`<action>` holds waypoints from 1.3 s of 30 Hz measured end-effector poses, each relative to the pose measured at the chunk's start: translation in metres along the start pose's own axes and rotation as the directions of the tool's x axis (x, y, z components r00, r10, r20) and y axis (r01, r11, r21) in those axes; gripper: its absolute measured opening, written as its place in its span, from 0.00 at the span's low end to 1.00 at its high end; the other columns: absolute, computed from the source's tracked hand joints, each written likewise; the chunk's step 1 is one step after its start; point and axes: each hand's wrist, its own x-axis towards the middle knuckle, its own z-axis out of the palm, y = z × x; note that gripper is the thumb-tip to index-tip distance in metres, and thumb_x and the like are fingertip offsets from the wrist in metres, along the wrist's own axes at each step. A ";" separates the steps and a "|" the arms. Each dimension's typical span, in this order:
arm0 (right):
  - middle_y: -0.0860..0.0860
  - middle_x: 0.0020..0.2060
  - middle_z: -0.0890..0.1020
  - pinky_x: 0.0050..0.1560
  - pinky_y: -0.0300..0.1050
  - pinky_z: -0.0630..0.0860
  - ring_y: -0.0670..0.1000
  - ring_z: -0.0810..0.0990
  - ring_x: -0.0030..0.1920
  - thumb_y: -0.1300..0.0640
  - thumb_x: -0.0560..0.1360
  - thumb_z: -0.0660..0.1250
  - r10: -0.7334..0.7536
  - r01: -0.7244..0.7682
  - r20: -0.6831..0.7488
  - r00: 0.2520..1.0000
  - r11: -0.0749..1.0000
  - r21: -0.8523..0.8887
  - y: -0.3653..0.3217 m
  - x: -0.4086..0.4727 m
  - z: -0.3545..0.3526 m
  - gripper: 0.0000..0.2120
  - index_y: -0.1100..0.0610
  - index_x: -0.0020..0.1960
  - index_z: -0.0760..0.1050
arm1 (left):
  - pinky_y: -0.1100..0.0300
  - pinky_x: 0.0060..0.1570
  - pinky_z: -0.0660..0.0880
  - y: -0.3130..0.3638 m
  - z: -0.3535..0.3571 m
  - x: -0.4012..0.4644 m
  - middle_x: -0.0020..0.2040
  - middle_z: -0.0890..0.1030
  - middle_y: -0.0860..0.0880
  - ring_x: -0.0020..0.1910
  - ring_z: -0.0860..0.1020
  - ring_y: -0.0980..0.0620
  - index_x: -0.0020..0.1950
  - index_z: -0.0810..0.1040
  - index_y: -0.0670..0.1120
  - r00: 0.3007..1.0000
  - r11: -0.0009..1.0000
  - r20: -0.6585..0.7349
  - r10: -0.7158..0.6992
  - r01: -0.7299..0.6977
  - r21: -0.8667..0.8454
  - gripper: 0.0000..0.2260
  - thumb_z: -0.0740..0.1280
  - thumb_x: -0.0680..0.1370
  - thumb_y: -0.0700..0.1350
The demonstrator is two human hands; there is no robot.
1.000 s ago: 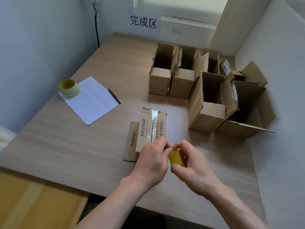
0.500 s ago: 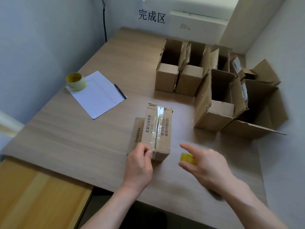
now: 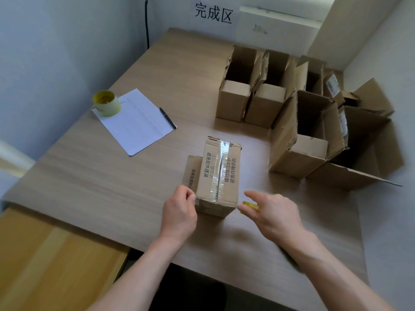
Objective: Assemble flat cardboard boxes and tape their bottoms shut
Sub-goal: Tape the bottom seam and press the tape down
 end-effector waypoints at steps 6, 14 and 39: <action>0.51 0.52 0.84 0.44 0.51 0.76 0.59 0.80 0.53 0.29 0.76 0.53 0.010 -0.011 0.037 0.999 1.000 0.006 -0.007 0.011 0.014 0.28 0.42 0.69 0.67 | 0.57 0.38 0.66 -0.008 0.001 0.013 0.34 0.76 0.53 0.39 0.75 0.47 0.40 0.73 0.47 0.995 0.996 0.050 -0.091 0.090 0.015 0.08 0.64 0.78 0.39; 0.48 0.57 0.82 0.42 0.48 0.70 0.57 0.79 0.53 0.37 0.80 0.56 -0.211 0.203 0.066 0.975 0.973 0.111 -0.007 0.022 0.021 0.25 0.32 0.75 0.53 | 0.54 0.70 0.64 -0.006 -0.005 0.039 0.71 0.69 0.46 0.71 0.67 0.47 0.72 0.69 0.48 0.985 0.985 0.075 0.153 -0.158 0.070 0.26 0.68 0.74 0.43; 0.47 0.58 0.82 0.53 0.50 0.78 0.53 0.81 0.55 0.32 0.70 0.67 -0.033 0.002 0.074 0.997 0.924 0.383 -0.022 0.011 0.025 0.32 0.38 0.71 0.66 | 0.28 0.57 0.68 0.010 0.031 0.102 0.72 0.72 0.44 0.71 0.68 0.35 0.71 0.72 0.52 0.254 0.170 0.679 0.689 -0.967 0.189 0.36 0.50 0.72 0.72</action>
